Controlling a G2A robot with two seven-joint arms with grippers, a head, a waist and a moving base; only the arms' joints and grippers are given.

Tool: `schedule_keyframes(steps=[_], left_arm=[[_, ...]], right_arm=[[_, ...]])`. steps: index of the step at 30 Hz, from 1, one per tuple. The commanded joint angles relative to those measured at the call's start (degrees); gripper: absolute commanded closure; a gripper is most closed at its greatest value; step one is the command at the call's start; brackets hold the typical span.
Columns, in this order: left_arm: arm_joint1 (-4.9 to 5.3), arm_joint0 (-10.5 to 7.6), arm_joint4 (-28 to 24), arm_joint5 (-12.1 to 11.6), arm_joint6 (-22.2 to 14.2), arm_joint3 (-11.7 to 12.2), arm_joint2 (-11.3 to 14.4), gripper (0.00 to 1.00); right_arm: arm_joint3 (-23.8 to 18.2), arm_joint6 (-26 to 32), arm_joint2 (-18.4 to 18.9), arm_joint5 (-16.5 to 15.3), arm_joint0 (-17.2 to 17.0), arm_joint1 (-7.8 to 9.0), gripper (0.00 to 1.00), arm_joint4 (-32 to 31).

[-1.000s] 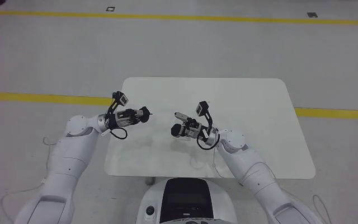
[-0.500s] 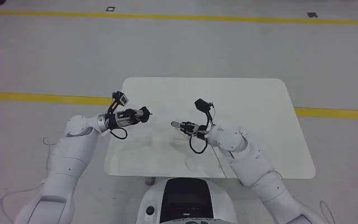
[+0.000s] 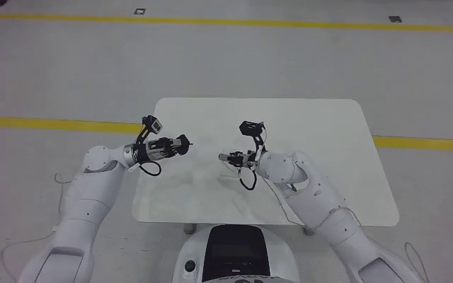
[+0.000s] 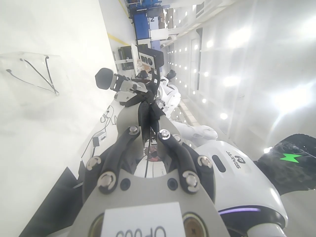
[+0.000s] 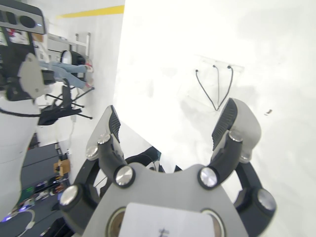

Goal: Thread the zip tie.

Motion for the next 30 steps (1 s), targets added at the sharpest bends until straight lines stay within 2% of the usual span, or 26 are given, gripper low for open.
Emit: schedule_keyframes(steps=[1,7,16,19,24,28,30], left_arm=[[0.00,0.00,0.0,0.0,0.0,0.0,0.0,1.00],[0.00,0.00,0.0,0.0,0.0,0.0,0.0,1.00],[0.00,0.00,0.0,0.0,0.0,0.0,0.0,1.00],[0.00,0.00,0.0,0.0,0.0,0.0,0.0,1.00],[0.00,0.00,0.0,0.0,0.0,0.0,0.0,1.00],[0.00,0.00,0.0,0.0,0.0,0.0,0.0,1.00],[0.00,0.00,0.0,0.0,0.0,0.0,0.0,1.00]], right_arm=[[2.4,2.8,-1.2,-0.2,2.9,-0.66,0.00,-2.1],[9.7,9.0,-5.3,-0.2,9.3,-4.09,0.00,-5.6],[10.0,8.9,-5.3,-0.2,9.4,-4.25,0.00,-5.6],[10.0,9.6,-6.9,-0.7,9.0,-4.23,0.00,-8.6],[10.8,15.9,-11.6,-0.3,12.2,-5.25,0.00,-13.0],[14.7,18.0,-14.6,-0.8,15.6,-6.89,0.00,-12.5],[17.5,19.8,-16.2,-2.6,17.2,-7.83,0.00,-11.1]])
